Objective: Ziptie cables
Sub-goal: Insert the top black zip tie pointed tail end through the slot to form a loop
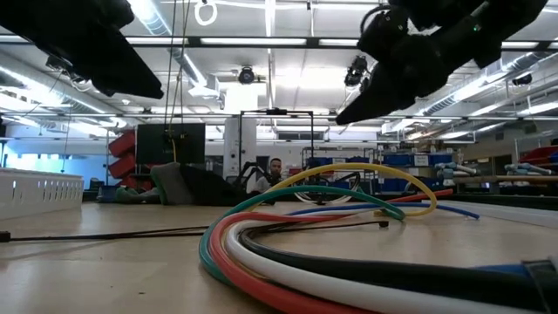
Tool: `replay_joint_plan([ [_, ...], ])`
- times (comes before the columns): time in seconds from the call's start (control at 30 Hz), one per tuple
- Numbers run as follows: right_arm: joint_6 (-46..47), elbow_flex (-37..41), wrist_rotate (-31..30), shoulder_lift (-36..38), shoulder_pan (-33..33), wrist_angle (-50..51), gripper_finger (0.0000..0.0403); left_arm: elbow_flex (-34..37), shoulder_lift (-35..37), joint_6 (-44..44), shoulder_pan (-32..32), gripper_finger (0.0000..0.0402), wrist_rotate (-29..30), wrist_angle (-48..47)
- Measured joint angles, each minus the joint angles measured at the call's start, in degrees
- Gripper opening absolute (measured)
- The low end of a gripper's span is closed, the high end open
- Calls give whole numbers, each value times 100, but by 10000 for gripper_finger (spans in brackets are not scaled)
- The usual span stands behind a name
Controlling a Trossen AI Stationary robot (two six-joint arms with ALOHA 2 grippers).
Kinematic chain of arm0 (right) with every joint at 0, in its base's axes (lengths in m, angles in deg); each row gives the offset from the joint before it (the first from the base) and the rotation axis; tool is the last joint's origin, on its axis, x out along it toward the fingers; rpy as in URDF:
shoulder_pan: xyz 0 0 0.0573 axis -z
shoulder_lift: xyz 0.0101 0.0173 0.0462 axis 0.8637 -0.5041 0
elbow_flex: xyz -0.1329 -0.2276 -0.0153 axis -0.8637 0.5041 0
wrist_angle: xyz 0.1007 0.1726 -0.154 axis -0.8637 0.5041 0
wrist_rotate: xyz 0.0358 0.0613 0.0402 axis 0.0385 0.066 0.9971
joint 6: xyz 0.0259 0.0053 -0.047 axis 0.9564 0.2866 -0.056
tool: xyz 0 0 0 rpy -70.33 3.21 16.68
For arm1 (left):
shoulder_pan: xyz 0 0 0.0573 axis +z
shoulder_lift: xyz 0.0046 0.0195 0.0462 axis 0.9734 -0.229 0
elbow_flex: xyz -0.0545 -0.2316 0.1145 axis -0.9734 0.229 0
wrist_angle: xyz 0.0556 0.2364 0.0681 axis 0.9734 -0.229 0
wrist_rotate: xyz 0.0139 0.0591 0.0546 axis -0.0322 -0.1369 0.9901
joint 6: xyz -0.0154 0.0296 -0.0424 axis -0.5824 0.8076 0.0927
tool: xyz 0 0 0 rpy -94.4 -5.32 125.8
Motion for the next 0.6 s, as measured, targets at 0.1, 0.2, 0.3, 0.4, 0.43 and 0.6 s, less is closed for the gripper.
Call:
replay_joint_plan([
  [0.1, -226, 0, 250, -445, -109, -605, 52, 0, -307, 271, -36, 177, -404, 454],
  [0.2, -252, -88, 469, -885, -210, -1128, 52, -2, -618, 581, -36, 175, -711, 911],
  [0.3, -257, -461, 504, -1296, -317, -1297, 51, -2, -886, 803, -36, 166, -769, 1051],
  [0.4, -260, -910, 513, -1678, -411, -1215, 44, -2, -1053, 820, -34, 155, -767, 1014],
  [0.43, -261, -1061, 523, -1789, -440, -1132, 39, -2, -1098, 820, -34, 151, -767, 1038],
  [0.6, -268, -1604, 522, -2171, -608, -747, 17, -2, -1115, 820, -56, 138, -695, 1032],
])
